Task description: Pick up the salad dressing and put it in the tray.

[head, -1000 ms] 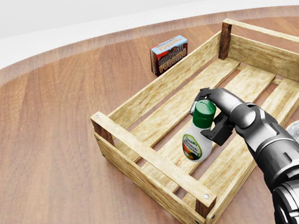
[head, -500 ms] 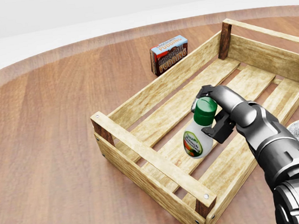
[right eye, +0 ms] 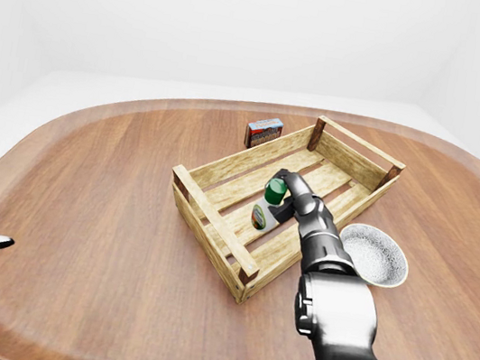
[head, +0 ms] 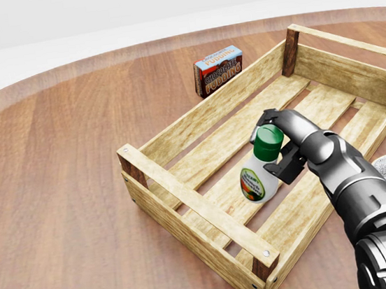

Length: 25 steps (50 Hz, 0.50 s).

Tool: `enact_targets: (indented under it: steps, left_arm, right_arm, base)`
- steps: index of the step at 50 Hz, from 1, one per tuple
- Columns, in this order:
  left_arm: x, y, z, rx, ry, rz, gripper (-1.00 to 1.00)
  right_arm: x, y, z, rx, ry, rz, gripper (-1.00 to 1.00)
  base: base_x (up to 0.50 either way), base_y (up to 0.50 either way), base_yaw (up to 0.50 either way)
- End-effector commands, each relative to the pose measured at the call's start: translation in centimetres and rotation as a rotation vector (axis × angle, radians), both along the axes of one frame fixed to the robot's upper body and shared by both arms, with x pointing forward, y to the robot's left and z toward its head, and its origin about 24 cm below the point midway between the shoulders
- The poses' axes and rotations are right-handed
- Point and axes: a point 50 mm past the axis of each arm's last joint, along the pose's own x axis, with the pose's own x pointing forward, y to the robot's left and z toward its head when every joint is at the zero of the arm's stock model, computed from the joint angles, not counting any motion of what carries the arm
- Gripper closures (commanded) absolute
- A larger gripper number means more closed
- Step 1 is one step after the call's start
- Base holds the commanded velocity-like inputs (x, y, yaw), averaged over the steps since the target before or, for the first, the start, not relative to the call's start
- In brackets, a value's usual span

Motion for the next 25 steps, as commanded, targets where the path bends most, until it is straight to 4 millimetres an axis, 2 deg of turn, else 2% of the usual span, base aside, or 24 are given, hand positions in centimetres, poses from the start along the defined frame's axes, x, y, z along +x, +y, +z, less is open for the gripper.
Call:
enact_targets:
  steps: [1,20,21,22,25]
  left_arm:
    - [0.03,-0.23,0.14,0.005,-0.006,-0.006,-1.00]
    - [0.11,-0.15,-0.40,-0.009,0.013,-0.006,-1.00]
    - [0.12,-0.14,-0.44,-0.011,0.014,-0.005,-1.00]
    - [0.12,-0.13,-0.47,-0.011,0.015,-0.005,-1.00]
    - [0.12,-0.14,-0.52,-0.012,0.017,-0.006,-1.00]
  right_arm:
    - [0.19,-0.18,0.50,0.013,-0.028,-0.020,1.00]
    - [0.29,-0.18,0.74,0.025,-0.031,-0.020,1.00]
    - [0.26,-0.20,0.67,0.033,-0.031,-0.024,-0.86]
    - [0.27,-0.20,0.69,0.028,-0.036,-0.027,-1.00]
    - [0.12,-0.11,0.32,0.016,-0.022,-0.018,-1.00]
  base:
    - [0.00,0.00,0.00]
    - [0.00,0.00,0.00]
    - [0.00,0.00,0.00]
    - [0.00,0.00,0.00]
    - [0.00,0.00,0.00]
